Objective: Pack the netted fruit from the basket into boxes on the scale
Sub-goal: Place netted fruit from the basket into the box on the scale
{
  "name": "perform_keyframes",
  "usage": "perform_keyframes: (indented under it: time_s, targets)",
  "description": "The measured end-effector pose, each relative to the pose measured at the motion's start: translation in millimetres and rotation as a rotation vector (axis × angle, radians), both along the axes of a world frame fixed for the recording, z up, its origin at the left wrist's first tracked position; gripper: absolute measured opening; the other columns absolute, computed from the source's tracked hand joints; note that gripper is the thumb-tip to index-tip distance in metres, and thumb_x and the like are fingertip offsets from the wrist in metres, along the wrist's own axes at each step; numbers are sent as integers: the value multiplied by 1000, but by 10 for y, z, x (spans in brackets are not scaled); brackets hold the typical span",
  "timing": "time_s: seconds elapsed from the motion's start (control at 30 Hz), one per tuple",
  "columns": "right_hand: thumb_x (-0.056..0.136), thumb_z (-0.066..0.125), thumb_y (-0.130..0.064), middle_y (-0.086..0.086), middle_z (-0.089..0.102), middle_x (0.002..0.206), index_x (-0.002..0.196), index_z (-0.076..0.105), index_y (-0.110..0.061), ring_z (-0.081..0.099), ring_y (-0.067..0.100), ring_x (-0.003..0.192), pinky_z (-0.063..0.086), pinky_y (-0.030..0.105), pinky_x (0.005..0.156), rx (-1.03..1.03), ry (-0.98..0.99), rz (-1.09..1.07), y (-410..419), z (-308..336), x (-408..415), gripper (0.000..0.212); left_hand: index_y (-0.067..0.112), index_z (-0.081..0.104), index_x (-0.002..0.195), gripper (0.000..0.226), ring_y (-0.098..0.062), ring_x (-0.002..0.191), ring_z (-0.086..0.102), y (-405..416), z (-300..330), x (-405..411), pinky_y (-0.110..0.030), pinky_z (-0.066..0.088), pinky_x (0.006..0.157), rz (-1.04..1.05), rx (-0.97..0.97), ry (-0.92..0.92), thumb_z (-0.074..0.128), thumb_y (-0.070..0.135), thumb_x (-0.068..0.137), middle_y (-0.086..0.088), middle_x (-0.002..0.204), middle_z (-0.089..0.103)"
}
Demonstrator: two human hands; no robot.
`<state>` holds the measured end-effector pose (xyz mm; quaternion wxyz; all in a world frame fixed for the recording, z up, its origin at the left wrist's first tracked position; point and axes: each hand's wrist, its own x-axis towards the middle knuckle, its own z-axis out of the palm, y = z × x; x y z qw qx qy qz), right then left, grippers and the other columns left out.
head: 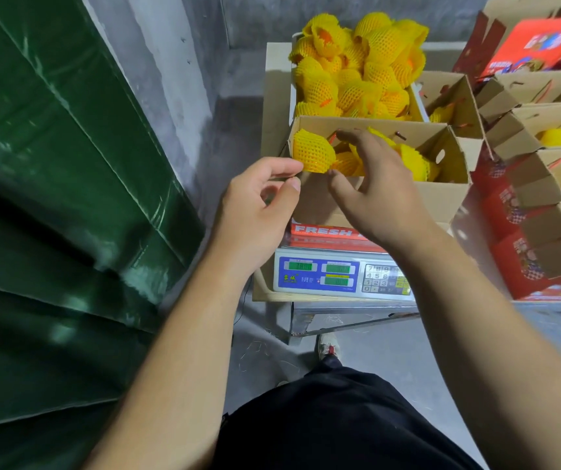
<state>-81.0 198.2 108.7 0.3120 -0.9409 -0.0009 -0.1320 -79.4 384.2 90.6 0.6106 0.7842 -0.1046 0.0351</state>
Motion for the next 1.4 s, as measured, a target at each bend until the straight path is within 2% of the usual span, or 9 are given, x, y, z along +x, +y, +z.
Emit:
perform_keyframes:
  time_s: [0.1,0.4,0.6,0.7,0.93,1.07,1.13,1.3,1.4]
  targets:
    - [99,62,-31,-2,53,151,149,49,-23,47,21,140,41,54,112,6,22,12,-17,-1,-35,52,37,71,118,22,0,109,69,-45,-6,-2,-9,53,82,-9,-6,15,62,32,99,28,110,73]
    - [100,62,-32,0,57,146,145,52,-20,53,20,133,46,45,109,60,9,51,-59,-73,-28,48,47,69,110,19,-3,110,70,-151,-59,46,-30,56,94,-14,-16,30,62,35,97,26,111,74]
    - [98,64,-30,2,57,145,145,54,-19,52,21,134,46,51,108,101,23,60,-229,-97,159,48,43,72,115,21,-4,113,69,-282,-92,227,-36,56,97,-15,-10,46,62,37,97,23,112,74]
    - [97,65,-27,2,59,142,143,55,-19,53,22,133,45,51,108,105,27,65,-347,-99,323,47,44,71,117,23,-4,111,70,-401,-85,364,-33,55,95,-7,1,33,62,40,96,23,111,75]
    - [98,65,-23,6,60,142,143,56,-15,54,22,132,41,34,111,117,8,99,-798,-27,836,47,41,73,119,24,-1,112,68,-848,26,852,-23,52,91,-18,-24,62,63,32,99,22,115,74]
    - [98,65,-24,6,64,137,142,57,-14,57,22,127,40,26,100,143,15,79,-1126,16,1261,46,43,72,120,23,4,115,65,-1092,104,1169,-9,51,86,-41,17,77,63,31,102,26,118,72]
    - [97,65,-28,6,66,133,141,56,-17,59,24,121,43,29,94,117,74,62,-1290,-1,1529,46,43,72,120,24,6,116,64,-1186,98,1298,-7,51,85,-27,22,91,62,29,104,28,118,71]
    - [95,66,-36,14,61,136,147,46,-20,59,37,123,51,42,94,-105,405,41,-1550,-135,2401,58,46,71,118,24,6,114,65,-1373,10,1490,-20,49,90,17,43,132,62,30,103,28,116,71]
    - [92,69,-41,19,50,144,145,42,-18,54,41,128,49,43,94,-236,613,93,-1497,-335,2794,64,49,70,119,24,11,116,62,-1449,-22,1555,-10,49,88,33,74,131,60,36,101,31,119,70]
